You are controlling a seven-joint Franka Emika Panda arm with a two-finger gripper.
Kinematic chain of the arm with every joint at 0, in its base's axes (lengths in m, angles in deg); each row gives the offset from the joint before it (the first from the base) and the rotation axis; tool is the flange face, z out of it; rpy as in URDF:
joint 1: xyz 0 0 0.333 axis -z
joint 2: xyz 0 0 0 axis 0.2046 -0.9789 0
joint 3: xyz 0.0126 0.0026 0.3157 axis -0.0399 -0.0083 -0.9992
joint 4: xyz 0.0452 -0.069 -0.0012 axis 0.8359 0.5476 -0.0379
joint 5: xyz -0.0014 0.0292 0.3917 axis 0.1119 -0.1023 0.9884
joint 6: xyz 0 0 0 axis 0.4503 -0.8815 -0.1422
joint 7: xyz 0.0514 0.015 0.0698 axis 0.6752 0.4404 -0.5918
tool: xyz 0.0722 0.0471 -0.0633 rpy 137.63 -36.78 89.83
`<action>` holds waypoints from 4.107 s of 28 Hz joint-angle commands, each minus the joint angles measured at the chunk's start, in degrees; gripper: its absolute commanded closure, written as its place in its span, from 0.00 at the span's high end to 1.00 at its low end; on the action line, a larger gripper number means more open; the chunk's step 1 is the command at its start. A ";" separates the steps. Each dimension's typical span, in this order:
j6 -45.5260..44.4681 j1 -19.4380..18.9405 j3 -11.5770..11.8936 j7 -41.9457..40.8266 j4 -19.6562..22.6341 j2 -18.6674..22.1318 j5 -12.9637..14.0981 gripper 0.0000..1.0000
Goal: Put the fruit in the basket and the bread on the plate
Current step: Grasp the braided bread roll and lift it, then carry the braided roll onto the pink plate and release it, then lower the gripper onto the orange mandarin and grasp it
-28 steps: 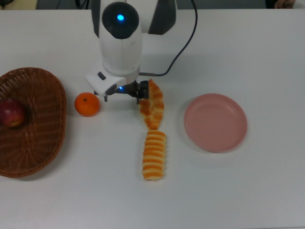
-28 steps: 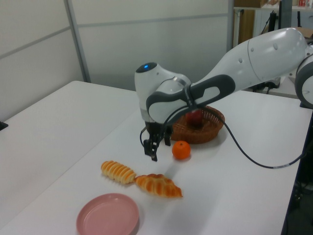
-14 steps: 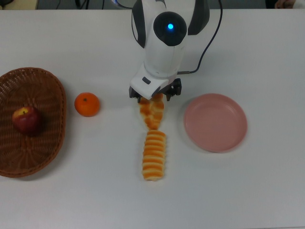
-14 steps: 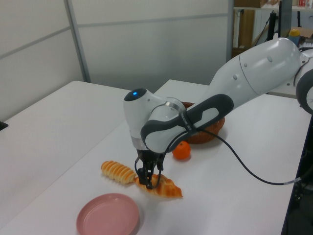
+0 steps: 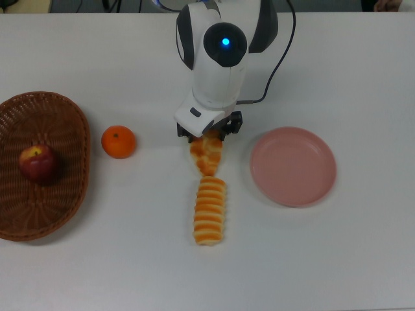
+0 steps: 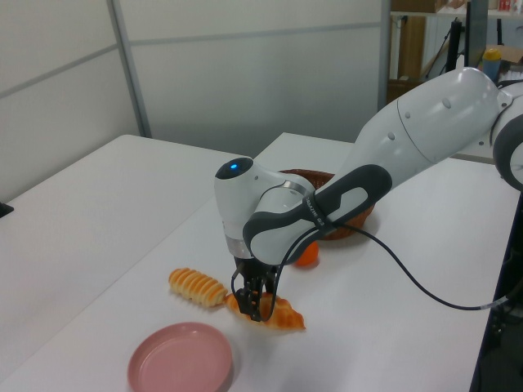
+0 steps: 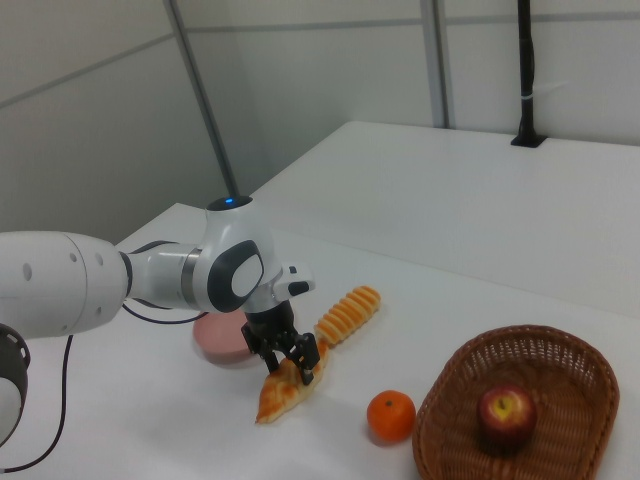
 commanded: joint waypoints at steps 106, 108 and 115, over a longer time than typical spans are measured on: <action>-6.51 3.98 13.13 5.03 1.29 7.52 2.51 1.00; -5.63 4.77 13.31 3.79 1.90 7.34 2.34 1.00; 3.75 6.10 13.57 3.70 5.68 5.77 1.90 1.00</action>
